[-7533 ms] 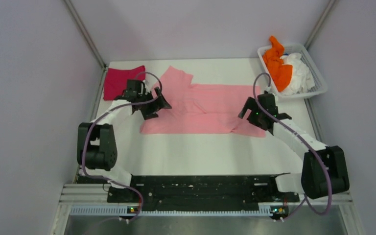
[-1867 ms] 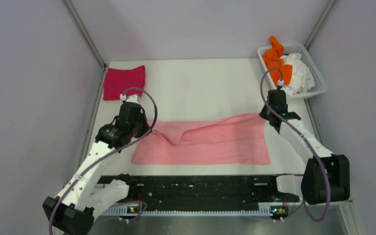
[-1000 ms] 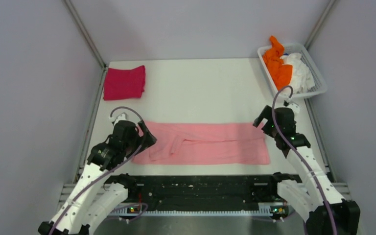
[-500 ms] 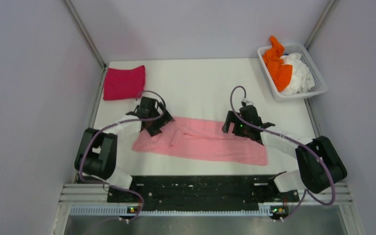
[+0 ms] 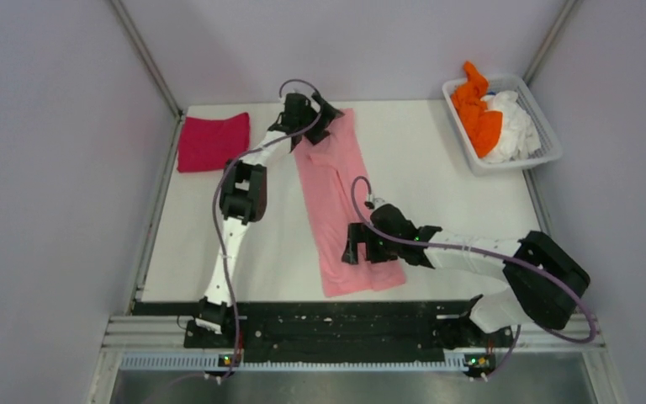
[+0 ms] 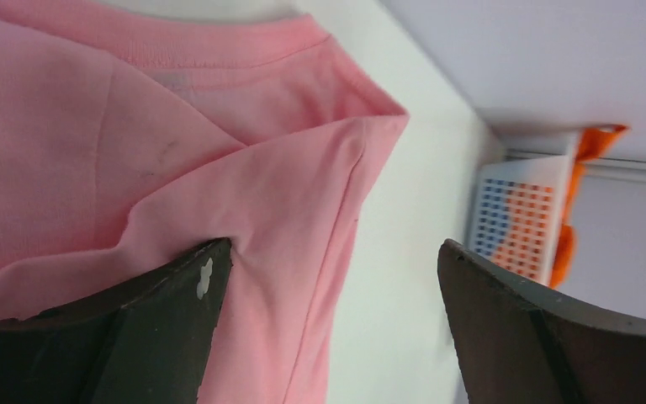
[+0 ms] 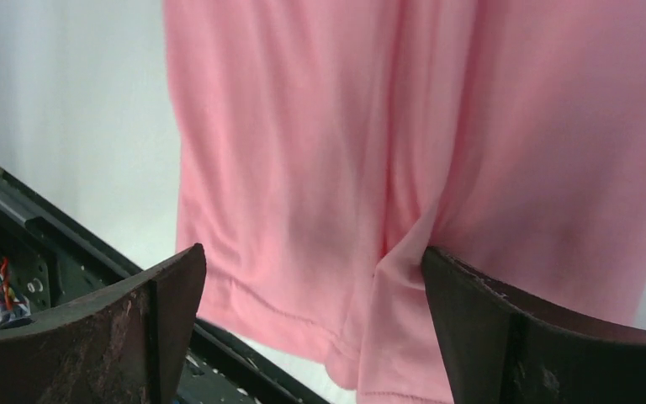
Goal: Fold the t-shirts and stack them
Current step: Rotate the tshirt 90 degrees
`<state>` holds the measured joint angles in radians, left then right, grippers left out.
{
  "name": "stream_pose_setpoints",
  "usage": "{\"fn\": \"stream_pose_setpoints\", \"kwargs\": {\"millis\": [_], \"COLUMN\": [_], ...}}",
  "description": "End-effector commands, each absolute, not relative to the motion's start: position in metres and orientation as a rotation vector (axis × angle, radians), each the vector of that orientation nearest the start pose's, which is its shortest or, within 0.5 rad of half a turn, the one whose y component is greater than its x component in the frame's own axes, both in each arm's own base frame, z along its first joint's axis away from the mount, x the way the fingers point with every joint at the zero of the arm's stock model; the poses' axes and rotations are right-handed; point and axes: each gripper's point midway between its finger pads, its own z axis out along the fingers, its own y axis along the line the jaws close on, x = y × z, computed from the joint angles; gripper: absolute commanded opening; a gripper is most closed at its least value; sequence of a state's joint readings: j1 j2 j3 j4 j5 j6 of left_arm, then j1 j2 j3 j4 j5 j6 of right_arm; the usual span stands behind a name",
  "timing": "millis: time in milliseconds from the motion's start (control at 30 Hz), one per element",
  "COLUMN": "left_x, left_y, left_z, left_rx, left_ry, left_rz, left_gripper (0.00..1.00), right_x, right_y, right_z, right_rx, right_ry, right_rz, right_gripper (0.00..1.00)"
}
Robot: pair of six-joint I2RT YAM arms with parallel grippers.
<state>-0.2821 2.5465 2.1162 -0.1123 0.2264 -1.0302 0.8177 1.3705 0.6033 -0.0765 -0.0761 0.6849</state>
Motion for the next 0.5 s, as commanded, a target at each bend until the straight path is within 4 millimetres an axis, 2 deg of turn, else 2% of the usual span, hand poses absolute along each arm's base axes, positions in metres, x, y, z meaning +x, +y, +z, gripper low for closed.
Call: {"fn": "stream_pose_setpoints", "kwargs": {"millis": [0, 67, 167, 233, 300, 367, 400, 433, 467], "left_x": [0.655, 0.663, 0.669, 0.671, 0.668, 0.655, 0.644, 0.63, 0.609], "left_y": [-0.328, -0.327, -0.313, -0.308, -0.314, -0.325, -0.33, -0.333, -0.334], "left_z": [0.059, 0.058, 0.062, 0.082, 0.12, 0.171, 0.198, 0.217, 0.258], "left_rx": [-0.683, -0.721, -0.741, -0.705, -0.594, -0.449, -0.382, -0.317, -0.239], "left_ry": [2.058, 2.011, 1.991, 1.973, 1.935, 1.896, 1.888, 1.908, 1.892], "left_rz": [-1.294, -1.262, -1.159, -1.137, -1.188, -1.248, -1.264, -1.262, -1.256], "left_gripper": [0.99, 0.99, 0.99, 0.99, 0.99, 0.99, 0.99, 0.99, 0.99], "right_x": [0.192, 0.203, 0.213, 0.213, 0.209, 0.206, 0.206, 0.205, 0.204], "right_y": [0.304, 0.306, 0.304, 0.301, 0.296, 0.286, 0.277, 0.268, 0.256], "right_z": [0.054, 0.064, 0.088, 0.104, 0.115, 0.122, 0.127, 0.126, 0.123], "right_rx": [-0.315, -0.324, -0.322, -0.316, -0.287, -0.237, -0.198, -0.157, -0.106], "right_ry": [2.546, 2.519, 2.451, 2.405, 2.374, 2.343, 2.315, 2.31, 2.308], "right_rz": [0.82, 0.778, 0.749, 0.768, 0.796, 0.808, 0.801, 0.774, 0.741], "right_gripper": [0.99, 0.99, 0.99, 0.99, 0.99, 0.99, 0.99, 0.99, 0.99]}}
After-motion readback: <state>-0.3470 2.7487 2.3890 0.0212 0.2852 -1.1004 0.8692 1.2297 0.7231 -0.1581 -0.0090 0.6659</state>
